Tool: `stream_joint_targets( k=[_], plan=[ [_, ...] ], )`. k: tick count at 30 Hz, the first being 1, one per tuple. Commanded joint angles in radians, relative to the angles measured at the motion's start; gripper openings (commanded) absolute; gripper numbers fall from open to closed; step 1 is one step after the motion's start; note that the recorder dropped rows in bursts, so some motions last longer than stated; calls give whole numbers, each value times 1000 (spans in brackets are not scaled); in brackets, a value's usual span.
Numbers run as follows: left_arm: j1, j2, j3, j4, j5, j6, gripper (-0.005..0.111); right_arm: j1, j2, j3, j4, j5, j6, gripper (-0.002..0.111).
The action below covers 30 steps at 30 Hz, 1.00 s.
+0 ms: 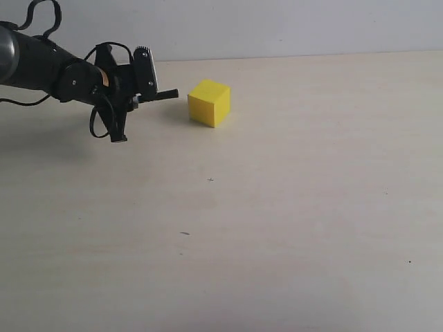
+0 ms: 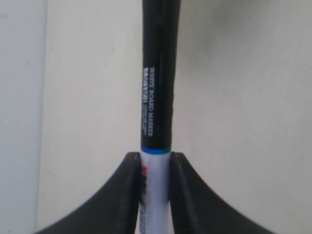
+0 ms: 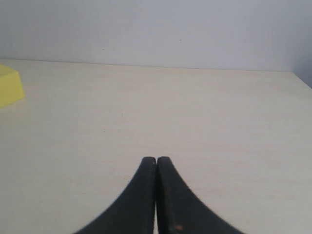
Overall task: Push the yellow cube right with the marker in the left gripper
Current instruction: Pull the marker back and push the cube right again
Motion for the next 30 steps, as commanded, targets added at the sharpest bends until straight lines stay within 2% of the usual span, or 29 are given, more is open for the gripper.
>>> stream_joint_targets(
  k=[1,6,11,17,20,24,26,30],
  plan=[
    [-1,28,-42,10,-52,-12,0,-6,-6,5,-1,-9,5,0],
    [3,50,-89,26,41,-9,0,-6,-6,5,-1,-9,5,0],
    [8,54,-91,71,59,-11,0,-6,-6,5,-1,-9,5,0],
    [-94,65,-97,69,79,-16,0,-6,-6,5,-1,-9,5,0],
    [-66,56,-97,69,127,-49,0,-6,-6,5,-1,-9,5,0],
    [7,43,-97,69,167,-101,0,-6,-6,5,-1,-9,5,0],
    [9,44,-97,69,160,-101,0,-6,-6,5,-1,-9,5,0],
    [-33,44,-97,69,100,-98,0,-6,-6,5,-1,-9,5,0]
  ],
)
